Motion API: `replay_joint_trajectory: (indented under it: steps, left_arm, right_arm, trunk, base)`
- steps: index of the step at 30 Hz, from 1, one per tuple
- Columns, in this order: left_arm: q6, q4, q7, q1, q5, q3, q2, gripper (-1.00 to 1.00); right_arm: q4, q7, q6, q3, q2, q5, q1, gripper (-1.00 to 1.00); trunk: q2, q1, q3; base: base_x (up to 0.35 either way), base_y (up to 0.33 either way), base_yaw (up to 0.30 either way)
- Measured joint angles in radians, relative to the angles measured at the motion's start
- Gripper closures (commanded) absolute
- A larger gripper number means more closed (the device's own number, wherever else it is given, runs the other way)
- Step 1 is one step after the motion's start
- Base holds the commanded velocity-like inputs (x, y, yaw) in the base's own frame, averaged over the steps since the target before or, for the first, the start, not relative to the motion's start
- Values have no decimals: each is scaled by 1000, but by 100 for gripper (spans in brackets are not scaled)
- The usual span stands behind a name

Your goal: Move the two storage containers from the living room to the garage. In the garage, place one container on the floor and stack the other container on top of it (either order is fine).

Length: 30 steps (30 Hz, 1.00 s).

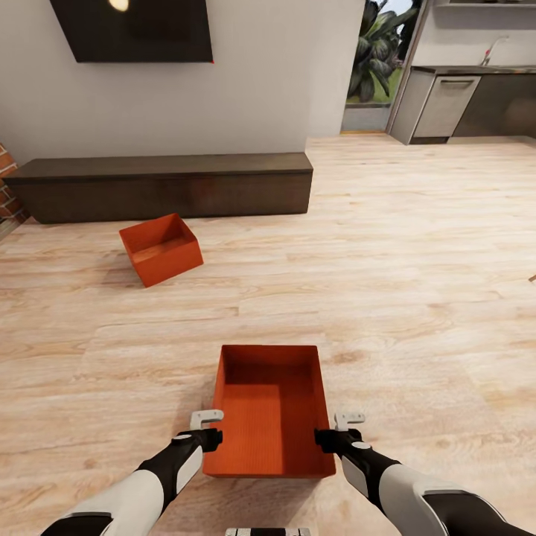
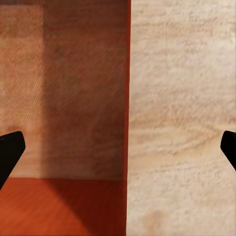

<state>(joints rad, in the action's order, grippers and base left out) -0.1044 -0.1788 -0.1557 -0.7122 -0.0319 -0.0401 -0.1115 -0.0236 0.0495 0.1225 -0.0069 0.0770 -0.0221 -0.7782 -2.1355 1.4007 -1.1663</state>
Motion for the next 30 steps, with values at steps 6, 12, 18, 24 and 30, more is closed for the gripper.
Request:
replay_joint_trajectory:
  steps: [6, 12, 18, 24, 30]
  left_arm:
    - [0, -2, 0, -1, 0, 0, 0, -100]
    - [1, -3, 0, 0, 0, -1, 0, -100]
    - [1, -3, 0, -1, 0, -2, 1, -100]
    - [1, -3, 0, 0, 0, -1, 1, -100]
    - [1, -5, 0, 0, 5, 3, 0, -100]
  right_arm:
    - [0, -1, 0, 1, 1, 0, 0, -100]
    - [0, -1, 0, 0, 2, 1, 0, -100]
    - [0, -1, 0, 0, 2, 0, 0, -100]
    - [0, -1, 0, 0, 2, 0, 0, -100]
    - [0, -1, 0, 1, 3, 0, 0, -100]
  trunk:
    - [-42, 23, -19]
    - [-42, 23, -19]
    - [-42, 23, -19]
    - [-42, 23, -19]
    - [-42, 23, -19]
  base:
    - [0, 0, 0]
    - [0, 0, 0]
    - [0, 0, 0]
    - [0, 0, 0]
    - [0, 0, 0]
